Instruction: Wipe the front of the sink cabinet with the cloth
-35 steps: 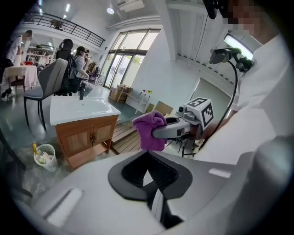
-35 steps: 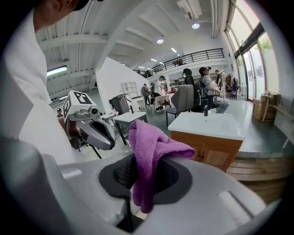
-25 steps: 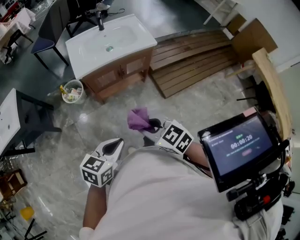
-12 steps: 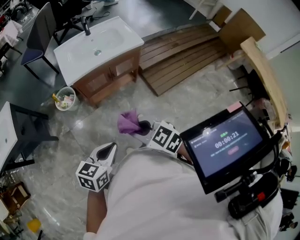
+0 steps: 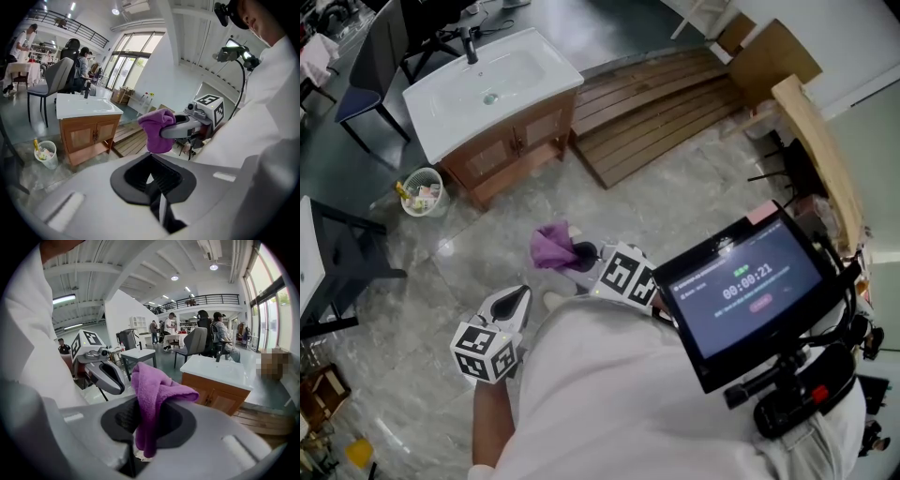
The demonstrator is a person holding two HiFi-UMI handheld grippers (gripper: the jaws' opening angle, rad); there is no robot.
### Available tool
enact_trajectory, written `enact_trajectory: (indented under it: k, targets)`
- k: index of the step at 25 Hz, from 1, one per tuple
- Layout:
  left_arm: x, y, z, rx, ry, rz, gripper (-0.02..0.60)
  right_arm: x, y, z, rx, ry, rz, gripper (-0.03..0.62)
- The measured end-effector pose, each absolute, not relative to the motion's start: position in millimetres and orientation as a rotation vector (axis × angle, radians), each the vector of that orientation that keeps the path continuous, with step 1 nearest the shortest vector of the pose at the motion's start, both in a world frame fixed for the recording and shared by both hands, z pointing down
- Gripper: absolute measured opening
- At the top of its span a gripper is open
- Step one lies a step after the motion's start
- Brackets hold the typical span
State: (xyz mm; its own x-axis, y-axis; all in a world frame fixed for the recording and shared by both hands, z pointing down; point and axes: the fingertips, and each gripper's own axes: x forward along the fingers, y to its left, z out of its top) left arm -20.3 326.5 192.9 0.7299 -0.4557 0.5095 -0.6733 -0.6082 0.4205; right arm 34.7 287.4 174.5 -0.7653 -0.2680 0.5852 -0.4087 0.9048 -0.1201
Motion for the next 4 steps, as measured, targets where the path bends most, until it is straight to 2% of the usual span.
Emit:
enact_trajectory:
  k: [4]
  targets:
    - [-23.0, 322.1, 189.0, 2.309, -0.866, 0.475, 0.006, 31.7, 284.9, 166.7, 0.454, -2.484, 0.312, 0.072]
